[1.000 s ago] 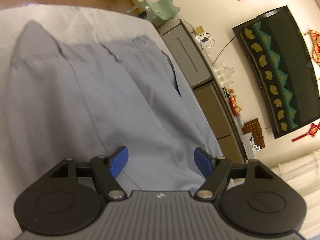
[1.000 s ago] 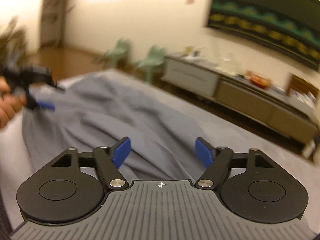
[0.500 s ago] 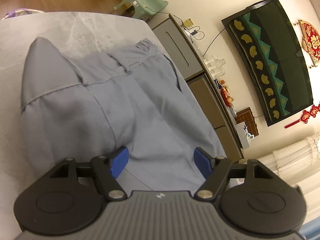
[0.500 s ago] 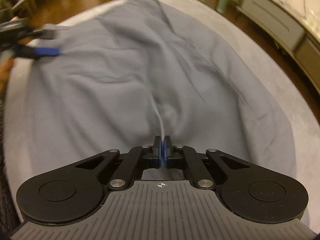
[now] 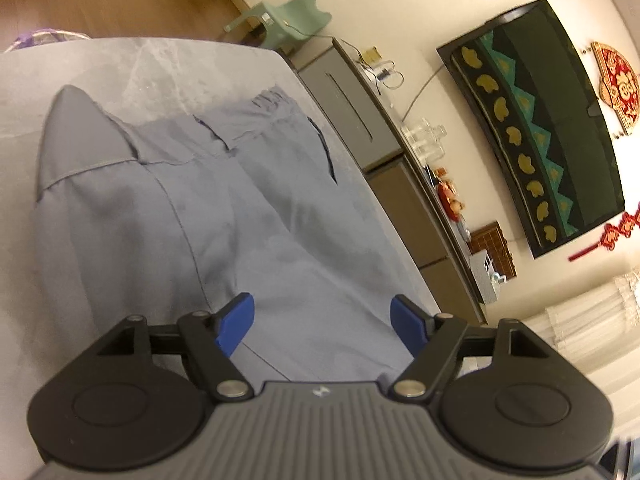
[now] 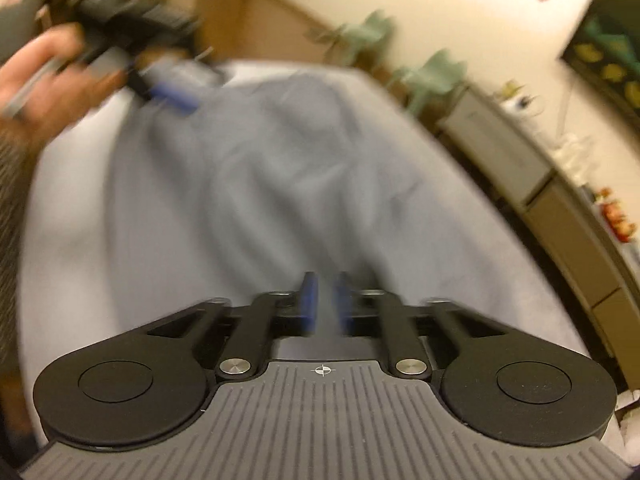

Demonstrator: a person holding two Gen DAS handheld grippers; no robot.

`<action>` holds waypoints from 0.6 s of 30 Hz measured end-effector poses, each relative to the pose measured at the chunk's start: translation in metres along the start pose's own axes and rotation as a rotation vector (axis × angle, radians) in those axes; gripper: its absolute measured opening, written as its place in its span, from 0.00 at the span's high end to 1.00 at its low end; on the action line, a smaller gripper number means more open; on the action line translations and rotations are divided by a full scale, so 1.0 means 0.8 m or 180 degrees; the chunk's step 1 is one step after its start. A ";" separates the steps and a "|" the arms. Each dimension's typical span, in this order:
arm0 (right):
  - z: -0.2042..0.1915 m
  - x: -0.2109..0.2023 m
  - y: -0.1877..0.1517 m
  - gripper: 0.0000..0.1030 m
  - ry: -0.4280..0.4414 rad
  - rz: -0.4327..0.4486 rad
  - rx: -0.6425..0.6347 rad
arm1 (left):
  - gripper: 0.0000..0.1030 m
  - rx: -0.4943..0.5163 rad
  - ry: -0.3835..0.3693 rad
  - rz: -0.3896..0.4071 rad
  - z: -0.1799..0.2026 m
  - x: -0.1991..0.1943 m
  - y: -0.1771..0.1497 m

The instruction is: Fold clothes

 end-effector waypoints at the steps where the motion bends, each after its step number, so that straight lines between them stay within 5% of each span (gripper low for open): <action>1: 0.005 0.016 0.011 0.39 0.0015 0.0002 0.0033 | 0.26 -0.0018 0.0027 0.0018 -0.001 -0.003 0.000; 4: 0.013 0.072 0.036 0.41 0.0183 -0.0130 0.0085 | 0.26 -0.0056 0.0157 0.0096 -0.009 -0.012 0.004; 5: 0.013 0.093 0.041 0.48 0.0281 -0.0222 0.0086 | 0.26 -0.0068 0.0222 0.0145 -0.015 -0.016 0.007; 6: 0.012 0.112 0.043 0.62 0.0357 -0.0356 0.0062 | 0.26 -0.0083 0.0239 0.0171 -0.019 -0.020 0.011; 7: 0.012 0.128 0.042 1.00 0.0408 -0.0536 0.0011 | 0.26 -0.0114 0.0224 0.0188 -0.025 -0.025 0.015; 9: 0.001 0.116 0.053 1.00 0.0210 -0.0412 -0.0181 | 0.26 -0.0146 0.0145 0.0254 -0.034 -0.041 0.022; 13: -0.088 -0.012 0.051 1.00 -0.0168 0.0430 -0.0625 | 0.25 -0.0095 0.0064 0.0385 -0.045 -0.065 0.034; 18: -0.165 0.030 -0.049 1.00 -0.0491 -0.0104 -0.1143 | 0.25 -0.0151 -0.0116 0.0018 -0.040 -0.044 0.029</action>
Point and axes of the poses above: each gripper's, at about its wrist camera, not at the fingertips, and x roughly the way its jaws point, z to its right, y to its top, the point moved 2 cm from there along x, roughly the way its jaws point
